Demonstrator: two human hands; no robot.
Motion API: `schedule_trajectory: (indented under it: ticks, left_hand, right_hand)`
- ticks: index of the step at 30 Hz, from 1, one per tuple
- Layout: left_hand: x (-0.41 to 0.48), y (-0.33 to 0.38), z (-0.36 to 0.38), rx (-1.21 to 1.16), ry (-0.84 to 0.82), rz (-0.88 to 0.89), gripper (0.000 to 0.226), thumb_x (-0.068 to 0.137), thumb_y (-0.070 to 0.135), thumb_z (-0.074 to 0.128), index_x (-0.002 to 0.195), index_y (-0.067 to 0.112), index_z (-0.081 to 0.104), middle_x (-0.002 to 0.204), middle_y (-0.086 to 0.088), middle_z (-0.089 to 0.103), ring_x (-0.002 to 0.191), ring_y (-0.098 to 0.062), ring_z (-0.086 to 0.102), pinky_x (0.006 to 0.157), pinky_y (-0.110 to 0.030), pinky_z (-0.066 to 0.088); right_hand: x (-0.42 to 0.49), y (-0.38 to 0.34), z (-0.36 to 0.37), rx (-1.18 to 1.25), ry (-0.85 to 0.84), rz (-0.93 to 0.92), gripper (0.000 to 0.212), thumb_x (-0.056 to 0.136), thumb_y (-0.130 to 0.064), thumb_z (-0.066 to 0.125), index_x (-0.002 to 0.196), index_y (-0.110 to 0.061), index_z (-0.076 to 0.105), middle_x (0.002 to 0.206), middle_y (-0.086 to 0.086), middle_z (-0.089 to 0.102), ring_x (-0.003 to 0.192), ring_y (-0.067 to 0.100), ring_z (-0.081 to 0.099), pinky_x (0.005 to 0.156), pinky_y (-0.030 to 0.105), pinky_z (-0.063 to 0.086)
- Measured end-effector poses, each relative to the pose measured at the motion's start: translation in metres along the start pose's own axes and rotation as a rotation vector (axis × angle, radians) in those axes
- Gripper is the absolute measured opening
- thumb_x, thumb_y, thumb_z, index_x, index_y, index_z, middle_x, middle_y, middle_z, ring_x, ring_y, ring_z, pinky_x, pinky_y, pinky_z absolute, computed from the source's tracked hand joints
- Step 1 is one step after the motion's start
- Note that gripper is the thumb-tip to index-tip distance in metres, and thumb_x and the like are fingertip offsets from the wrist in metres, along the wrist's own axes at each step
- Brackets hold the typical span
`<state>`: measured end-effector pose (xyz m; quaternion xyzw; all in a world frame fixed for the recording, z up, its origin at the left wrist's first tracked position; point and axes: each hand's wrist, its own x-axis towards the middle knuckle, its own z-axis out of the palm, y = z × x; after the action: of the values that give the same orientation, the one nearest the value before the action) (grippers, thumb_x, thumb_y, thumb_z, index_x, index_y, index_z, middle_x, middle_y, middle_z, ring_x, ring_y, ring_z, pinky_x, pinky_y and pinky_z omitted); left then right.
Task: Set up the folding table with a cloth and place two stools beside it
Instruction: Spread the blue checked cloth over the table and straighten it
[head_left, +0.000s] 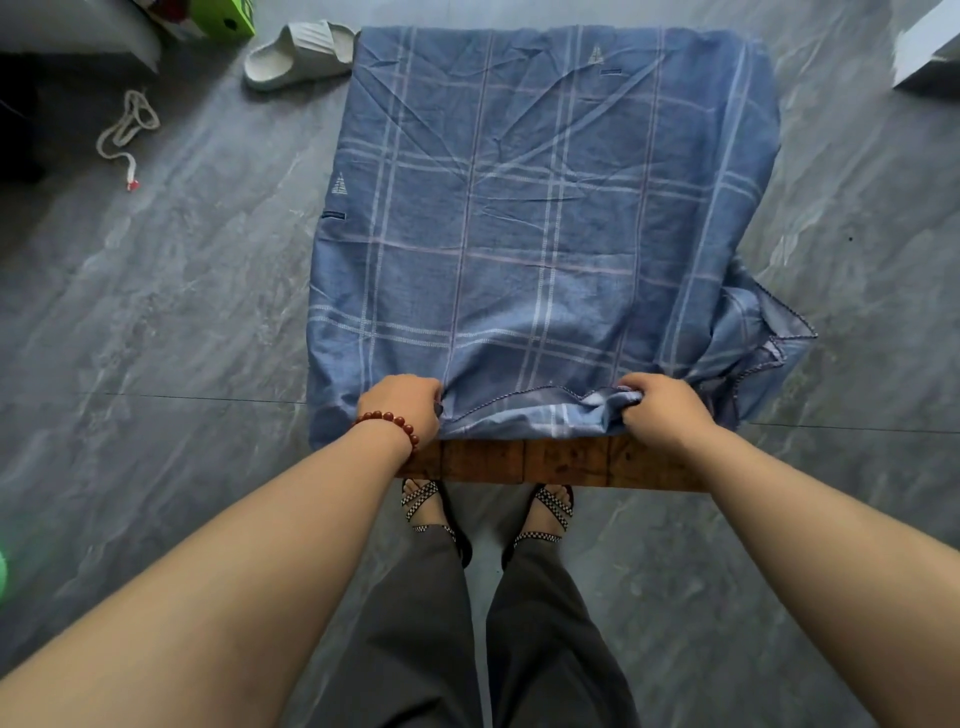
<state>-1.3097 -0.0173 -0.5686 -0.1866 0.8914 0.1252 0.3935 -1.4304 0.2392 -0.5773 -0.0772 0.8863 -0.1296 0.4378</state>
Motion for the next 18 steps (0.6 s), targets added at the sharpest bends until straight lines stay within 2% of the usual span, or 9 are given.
schedule_trajectory:
  ticks: [3,6,9,11,13,15,18]
  left_hand:
    - [-0.001,0.003,0.004,0.023,-0.002,0.022,0.016,0.088,0.020,0.052,0.103,0.023,0.057,0.109,-0.006,0.055,0.101,-0.027,0.054,0.078,-0.038,0.047]
    - [-0.002,0.006,0.009,-0.029,0.056,0.053,0.016,0.087,0.015,0.054,0.102,0.020,0.056,0.109,-0.006,0.051,0.102,-0.027,0.052,0.077,-0.038,0.046]
    - [-0.003,0.007,0.010,-0.067,0.136,0.085,0.013,0.089,0.015,0.050,0.100,0.018,0.056,0.107,-0.007,0.051,0.098,-0.027,0.052,0.076,-0.040,0.047]
    - [-0.003,0.006,0.010,-0.083,0.178,0.105,0.013,0.091,0.015,0.046,0.099,0.015,0.056,0.104,-0.008,0.052,0.094,-0.029,0.052,0.075,-0.042,0.048]
    - [-0.003,0.005,0.009,-0.109,0.200,0.117,0.014,0.092,0.014,0.043,0.099,0.013,0.055,0.103,-0.010,0.052,0.091,-0.030,0.053,0.076,-0.044,0.048]
    - [-0.001,0.003,0.008,-0.131,0.204,0.115,0.015,0.092,0.012,0.042,0.100,0.011,0.054,0.103,-0.012,0.053,0.090,-0.031,0.053,0.076,-0.044,0.047]
    - [0.003,0.000,0.007,-0.149,0.181,0.097,0.012,0.090,0.010,0.043,0.100,0.012,0.050,0.103,-0.013,0.053,0.087,-0.031,0.053,0.073,-0.039,0.045]
  right_hand:
    - [-0.003,-0.016,0.000,-0.045,-0.070,-0.015,0.033,0.071,-0.030,0.056,0.104,-0.034,0.060,0.112,-0.005,0.064,0.101,0.024,0.057,0.085,0.042,0.049]
    - [-0.003,-0.036,0.003,-0.282,-0.011,-0.205,0.047,0.066,-0.049,0.062,0.111,-0.040,0.054,0.120,-0.011,0.055,0.115,0.021,0.048,0.091,0.047,0.033]
    - [-0.003,-0.054,0.011,-0.386,-0.045,-0.407,0.066,0.066,-0.054,0.067,0.126,-0.036,0.046,0.128,-0.006,0.047,0.122,0.021,0.041,0.094,0.049,0.031]
    - [-0.004,-0.062,0.017,-0.441,-0.134,-0.421,0.083,0.063,-0.057,0.073,0.133,-0.031,0.038,0.131,-0.003,0.041,0.124,0.024,0.038,0.096,0.050,0.033]
    - [-0.006,-0.064,0.023,-0.601,-0.168,-0.409,0.092,0.061,-0.055,0.078,0.135,-0.026,0.033,0.130,0.000,0.036,0.122,0.026,0.037,0.094,0.053,0.035]
    - [-0.008,-0.061,0.029,-0.715,-0.117,-0.404,0.083,0.066,-0.043,0.077,0.133,-0.022,0.032,0.128,0.003,0.034,0.117,0.027,0.037,0.090,0.051,0.038]
    - [-0.006,-0.055,0.033,-0.715,-0.044,-0.377,0.060,0.075,-0.032,0.072,0.124,-0.019,0.040,0.123,0.005,0.041,0.112,0.027,0.043,0.080,0.042,0.039]
